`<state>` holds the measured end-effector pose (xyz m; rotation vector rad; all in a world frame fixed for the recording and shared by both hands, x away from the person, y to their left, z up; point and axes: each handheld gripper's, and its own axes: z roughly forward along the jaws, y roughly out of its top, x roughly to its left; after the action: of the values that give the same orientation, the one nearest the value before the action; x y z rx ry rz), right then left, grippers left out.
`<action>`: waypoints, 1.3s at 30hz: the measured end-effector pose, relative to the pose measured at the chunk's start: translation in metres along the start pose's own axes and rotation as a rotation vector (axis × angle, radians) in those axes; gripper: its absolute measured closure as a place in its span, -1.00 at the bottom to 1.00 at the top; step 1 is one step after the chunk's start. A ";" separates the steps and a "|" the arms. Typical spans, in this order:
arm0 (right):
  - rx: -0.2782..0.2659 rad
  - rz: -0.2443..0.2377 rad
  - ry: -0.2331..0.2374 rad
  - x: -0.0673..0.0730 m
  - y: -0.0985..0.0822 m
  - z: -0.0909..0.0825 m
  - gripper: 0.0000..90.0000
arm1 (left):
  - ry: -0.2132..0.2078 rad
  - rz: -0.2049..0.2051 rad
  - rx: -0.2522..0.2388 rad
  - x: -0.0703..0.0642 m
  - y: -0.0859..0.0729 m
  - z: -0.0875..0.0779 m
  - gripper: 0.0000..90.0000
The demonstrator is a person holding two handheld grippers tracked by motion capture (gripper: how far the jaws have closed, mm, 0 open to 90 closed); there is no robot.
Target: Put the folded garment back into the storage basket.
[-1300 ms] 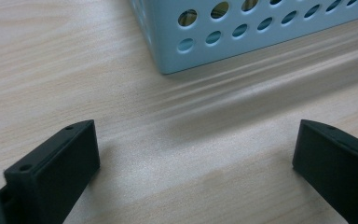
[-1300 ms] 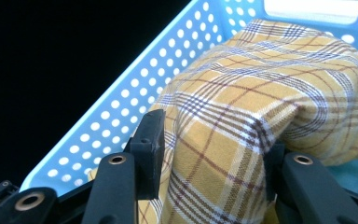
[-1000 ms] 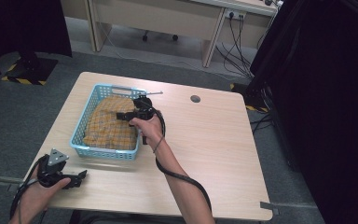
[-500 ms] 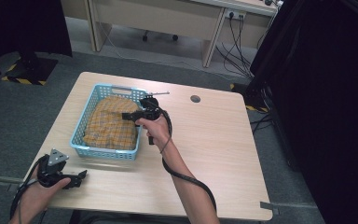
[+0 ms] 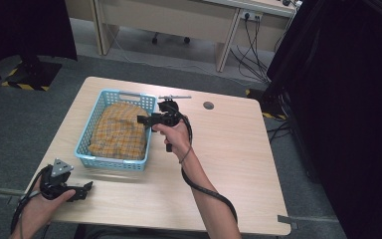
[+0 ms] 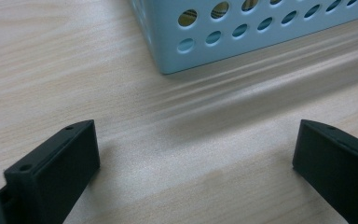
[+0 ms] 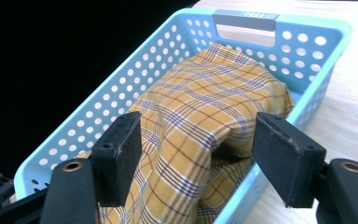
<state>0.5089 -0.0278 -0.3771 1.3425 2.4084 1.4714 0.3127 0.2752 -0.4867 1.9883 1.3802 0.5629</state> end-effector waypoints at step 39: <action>-0.105 -0.004 -0.012 -0.028 -0.021 -0.049 -0.89 | 0.002 -0.003 0.000 0.000 0.000 0.000 -1.00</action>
<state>0.4921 -0.0857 -0.3763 1.3193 2.2902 1.5604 0.3128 0.2753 -0.4868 1.9853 1.3844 0.5643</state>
